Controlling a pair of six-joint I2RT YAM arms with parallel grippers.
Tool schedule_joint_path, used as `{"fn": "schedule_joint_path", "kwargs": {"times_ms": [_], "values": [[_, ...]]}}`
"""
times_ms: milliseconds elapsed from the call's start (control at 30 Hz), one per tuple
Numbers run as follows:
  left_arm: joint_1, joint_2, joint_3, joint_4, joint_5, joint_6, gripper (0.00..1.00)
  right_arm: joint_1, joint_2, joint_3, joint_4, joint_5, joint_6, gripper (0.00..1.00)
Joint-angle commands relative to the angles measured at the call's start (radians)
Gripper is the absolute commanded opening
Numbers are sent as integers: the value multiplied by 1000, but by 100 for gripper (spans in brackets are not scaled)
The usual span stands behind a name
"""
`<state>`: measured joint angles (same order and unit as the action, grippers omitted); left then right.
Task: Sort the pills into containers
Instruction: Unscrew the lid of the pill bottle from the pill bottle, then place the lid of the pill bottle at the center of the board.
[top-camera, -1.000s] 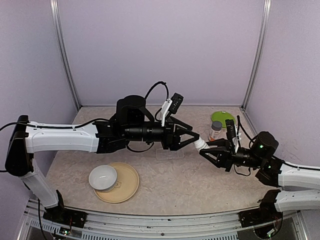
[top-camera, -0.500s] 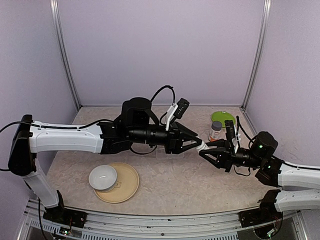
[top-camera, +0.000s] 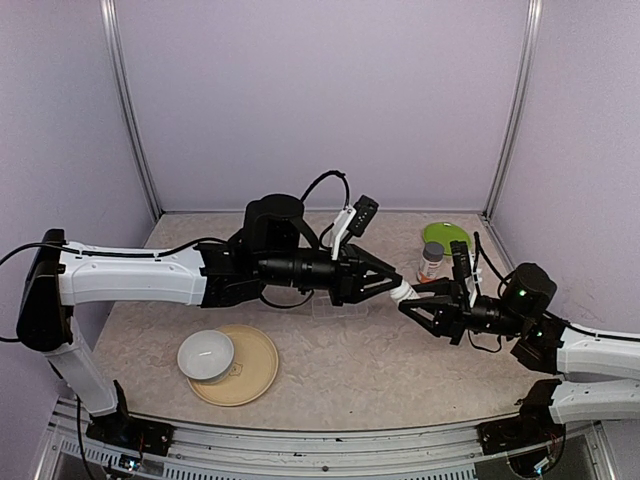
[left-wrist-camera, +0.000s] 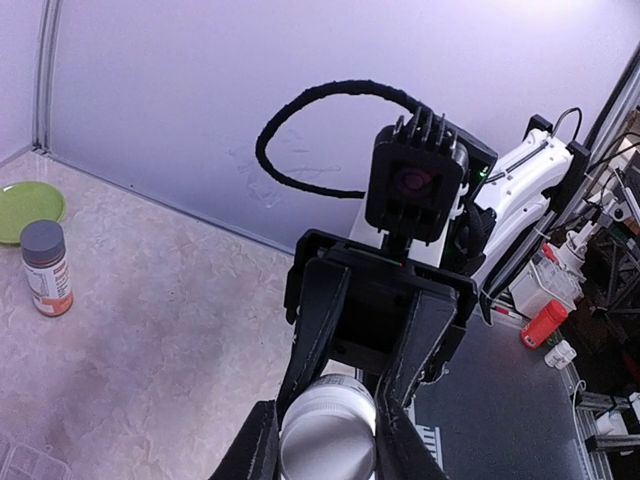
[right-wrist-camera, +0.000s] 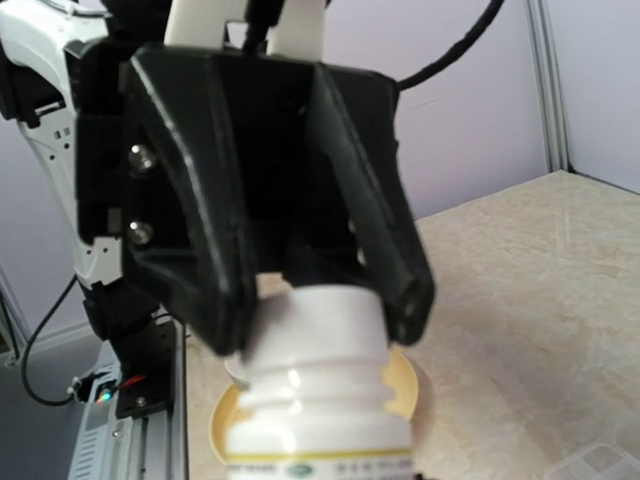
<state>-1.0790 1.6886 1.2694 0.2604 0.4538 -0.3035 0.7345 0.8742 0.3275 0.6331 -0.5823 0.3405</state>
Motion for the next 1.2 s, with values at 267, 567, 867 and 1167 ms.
{"fn": "schedule_joint_path", "kwargs": {"times_ms": [267, 567, 867, 1167], "values": [[-5, -21, 1, 12, -147, -182, 12, -8, 15, -51, 37, 76, -46, 0], [10, -67, -35, -62, -341, -170, 12, -7, -12, -69, 20, 116, -69, 0], [88, -68, -169, -134, -550, -91, 12, -9, -63, -82, -24, 142, -75, 0], [4, 102, -171, -185, -624, -23, 11, -13, -141, -61, -116, 190, -105, 0]]}}
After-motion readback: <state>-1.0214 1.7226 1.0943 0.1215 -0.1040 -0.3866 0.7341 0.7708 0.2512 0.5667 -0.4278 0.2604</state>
